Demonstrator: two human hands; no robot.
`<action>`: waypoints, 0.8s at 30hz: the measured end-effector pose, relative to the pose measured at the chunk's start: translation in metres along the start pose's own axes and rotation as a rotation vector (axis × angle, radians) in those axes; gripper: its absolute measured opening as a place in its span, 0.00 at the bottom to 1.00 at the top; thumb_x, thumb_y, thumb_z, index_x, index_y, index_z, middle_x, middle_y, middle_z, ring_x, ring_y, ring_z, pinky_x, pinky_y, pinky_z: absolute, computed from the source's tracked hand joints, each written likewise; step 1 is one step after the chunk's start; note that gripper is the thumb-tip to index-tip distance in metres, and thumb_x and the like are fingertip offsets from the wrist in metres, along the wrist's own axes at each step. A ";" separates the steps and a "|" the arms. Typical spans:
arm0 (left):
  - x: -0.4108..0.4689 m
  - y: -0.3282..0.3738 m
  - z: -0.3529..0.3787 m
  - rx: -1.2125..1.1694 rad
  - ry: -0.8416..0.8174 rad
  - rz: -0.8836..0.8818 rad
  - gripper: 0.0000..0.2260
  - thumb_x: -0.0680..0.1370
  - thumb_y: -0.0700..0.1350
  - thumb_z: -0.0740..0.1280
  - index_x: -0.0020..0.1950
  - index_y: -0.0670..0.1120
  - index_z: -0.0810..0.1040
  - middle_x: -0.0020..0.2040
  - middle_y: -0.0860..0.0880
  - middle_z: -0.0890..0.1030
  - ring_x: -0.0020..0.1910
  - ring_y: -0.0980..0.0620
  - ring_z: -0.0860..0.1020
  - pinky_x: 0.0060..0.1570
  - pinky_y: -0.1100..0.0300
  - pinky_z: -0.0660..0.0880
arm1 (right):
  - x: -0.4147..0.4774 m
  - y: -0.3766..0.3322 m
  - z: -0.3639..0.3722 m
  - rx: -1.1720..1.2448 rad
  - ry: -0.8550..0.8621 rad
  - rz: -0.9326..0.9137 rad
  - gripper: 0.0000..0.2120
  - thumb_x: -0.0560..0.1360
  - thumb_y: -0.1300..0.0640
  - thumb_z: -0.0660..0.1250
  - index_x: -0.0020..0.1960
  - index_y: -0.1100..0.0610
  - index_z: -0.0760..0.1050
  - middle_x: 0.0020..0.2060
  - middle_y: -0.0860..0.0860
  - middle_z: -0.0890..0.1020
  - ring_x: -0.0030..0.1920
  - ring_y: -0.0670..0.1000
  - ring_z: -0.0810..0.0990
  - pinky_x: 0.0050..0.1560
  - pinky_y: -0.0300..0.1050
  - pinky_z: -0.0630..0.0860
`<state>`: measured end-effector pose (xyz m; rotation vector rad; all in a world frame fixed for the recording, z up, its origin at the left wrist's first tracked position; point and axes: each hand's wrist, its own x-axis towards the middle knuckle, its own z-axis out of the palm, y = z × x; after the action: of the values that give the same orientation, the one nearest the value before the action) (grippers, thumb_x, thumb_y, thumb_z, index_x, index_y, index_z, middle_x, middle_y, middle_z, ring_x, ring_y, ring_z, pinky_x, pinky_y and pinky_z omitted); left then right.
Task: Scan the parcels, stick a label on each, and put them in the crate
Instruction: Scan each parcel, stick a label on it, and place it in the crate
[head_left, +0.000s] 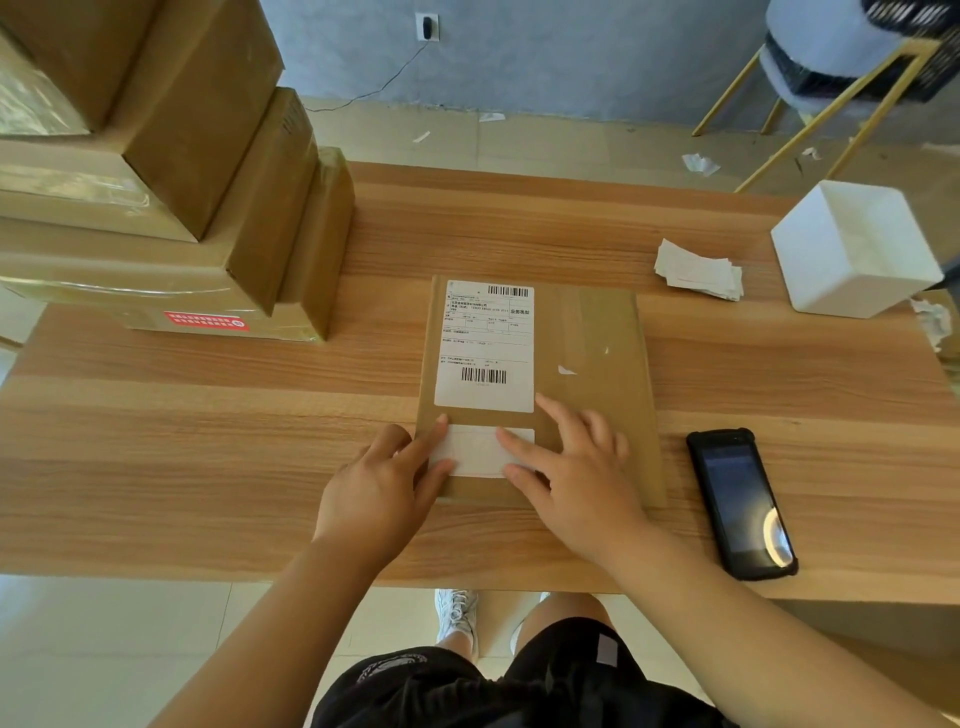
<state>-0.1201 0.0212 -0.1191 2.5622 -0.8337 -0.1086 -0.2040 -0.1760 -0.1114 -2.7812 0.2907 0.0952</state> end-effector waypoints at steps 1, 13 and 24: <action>0.001 -0.001 0.000 -0.058 -0.018 -0.042 0.20 0.76 0.54 0.66 0.67 0.53 0.74 0.43 0.52 0.75 0.35 0.49 0.77 0.28 0.55 0.76 | -0.001 0.004 0.000 0.003 0.006 0.012 0.16 0.76 0.41 0.62 0.63 0.36 0.74 0.72 0.51 0.66 0.65 0.59 0.63 0.60 0.55 0.59; 0.034 -0.012 0.002 -0.363 -0.019 -0.430 0.21 0.74 0.67 0.55 0.63 0.60 0.69 0.51 0.56 0.74 0.42 0.61 0.75 0.36 0.59 0.71 | 0.012 0.078 -0.043 0.125 0.154 0.342 0.25 0.74 0.44 0.67 0.68 0.52 0.69 0.64 0.51 0.70 0.64 0.52 0.65 0.61 0.48 0.66; 0.066 0.016 0.018 -0.667 -0.167 -0.660 0.18 0.77 0.61 0.58 0.62 0.54 0.76 0.49 0.58 0.81 0.46 0.56 0.79 0.43 0.59 0.74 | 0.063 0.112 -0.052 0.649 -0.211 0.583 0.18 0.79 0.43 0.59 0.61 0.54 0.72 0.54 0.50 0.80 0.51 0.51 0.79 0.57 0.52 0.76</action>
<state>-0.0782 -0.0354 -0.1245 2.0834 0.0526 -0.6805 -0.1649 -0.3088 -0.1060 -1.9588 0.8886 0.3598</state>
